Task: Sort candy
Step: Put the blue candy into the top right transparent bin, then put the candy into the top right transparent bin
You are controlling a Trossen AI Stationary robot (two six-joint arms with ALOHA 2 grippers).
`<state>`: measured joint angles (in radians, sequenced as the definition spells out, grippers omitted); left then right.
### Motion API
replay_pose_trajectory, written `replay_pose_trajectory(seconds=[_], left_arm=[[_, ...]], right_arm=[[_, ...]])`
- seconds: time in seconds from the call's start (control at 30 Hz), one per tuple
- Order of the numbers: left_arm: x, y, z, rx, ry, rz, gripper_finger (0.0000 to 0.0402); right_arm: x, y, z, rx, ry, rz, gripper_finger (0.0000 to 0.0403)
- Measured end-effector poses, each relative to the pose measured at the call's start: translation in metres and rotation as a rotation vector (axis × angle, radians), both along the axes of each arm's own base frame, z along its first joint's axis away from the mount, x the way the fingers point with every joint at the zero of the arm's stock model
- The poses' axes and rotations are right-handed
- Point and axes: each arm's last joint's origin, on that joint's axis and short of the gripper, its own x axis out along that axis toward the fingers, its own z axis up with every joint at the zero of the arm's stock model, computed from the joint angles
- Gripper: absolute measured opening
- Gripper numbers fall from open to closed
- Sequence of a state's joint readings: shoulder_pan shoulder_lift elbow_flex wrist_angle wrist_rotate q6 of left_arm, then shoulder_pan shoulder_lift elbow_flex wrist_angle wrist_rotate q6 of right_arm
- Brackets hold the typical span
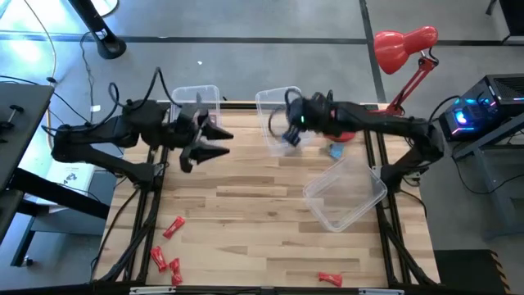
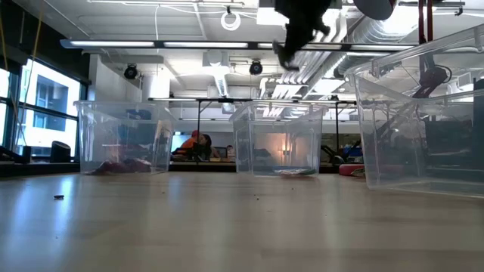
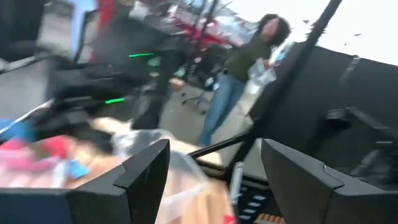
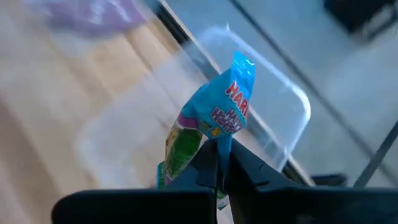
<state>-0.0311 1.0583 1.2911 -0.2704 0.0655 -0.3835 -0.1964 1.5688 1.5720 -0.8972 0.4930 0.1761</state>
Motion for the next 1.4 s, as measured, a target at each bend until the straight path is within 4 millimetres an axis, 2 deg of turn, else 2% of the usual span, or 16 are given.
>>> replay_pose_trajectory(seconds=[0.13,0.23,0.4,0.53,0.63,0.8,0.93,1.03,1.13,1.27,1.4], left_arm=[[-0.001,-0.016,0.006,0.000,-0.065,-0.045,0.0248],[-0.002,-0.024,0.008,0.021,-0.081,-0.033,0.0248],[-0.003,-0.028,0.008,0.037,-0.086,0.026,0.0248],[-0.003,-0.027,0.008,0.048,-0.086,0.065,0.0248],[-0.003,-0.026,0.008,0.068,-0.089,0.100,0.0248],[-0.003,-0.024,0.008,0.073,-0.084,0.111,0.0248],[-0.003,-0.024,0.007,0.095,-0.079,0.112,0.0248],[-0.003,-0.024,0.008,0.107,-0.086,0.112,0.0248],[-0.003,-0.024,0.008,0.106,-0.087,0.112,0.0248],[-0.003,-0.024,0.008,0.083,-0.091,0.113,0.0248],[-0.003,-0.024,0.008,0.062,-0.089,0.112,0.0248]], right_arm=[[-0.006,-0.041,-0.027,0.127,-0.067,-0.089,0.0019],[-0.007,-0.055,-0.038,0.217,-0.115,-0.058,0.0053],[-0.006,-0.055,-0.032,0.192,-0.112,-0.007,0.0131],[-0.013,-0.051,-0.026,0.159,-0.008,-0.026,0.0186],[-0.026,-0.046,-0.025,0.216,0.130,-0.015,0.0210],[-0.064,-0.037,-0.031,0.299,0.284,-0.138,0.0219],[-0.098,-0.035,-0.039,0.347,0.233,-0.290,0.0220],[-0.117,-0.032,-0.058,0.387,0.228,-0.389,0.0220],[-0.125,-0.031,-0.082,0.428,0.223,-0.425,0.0220],[-0.121,-0.036,-0.115,0.482,0.171,-0.463,0.0220],[-0.119,-0.047,-0.139,0.503,0.152,-0.534,0.0220]])
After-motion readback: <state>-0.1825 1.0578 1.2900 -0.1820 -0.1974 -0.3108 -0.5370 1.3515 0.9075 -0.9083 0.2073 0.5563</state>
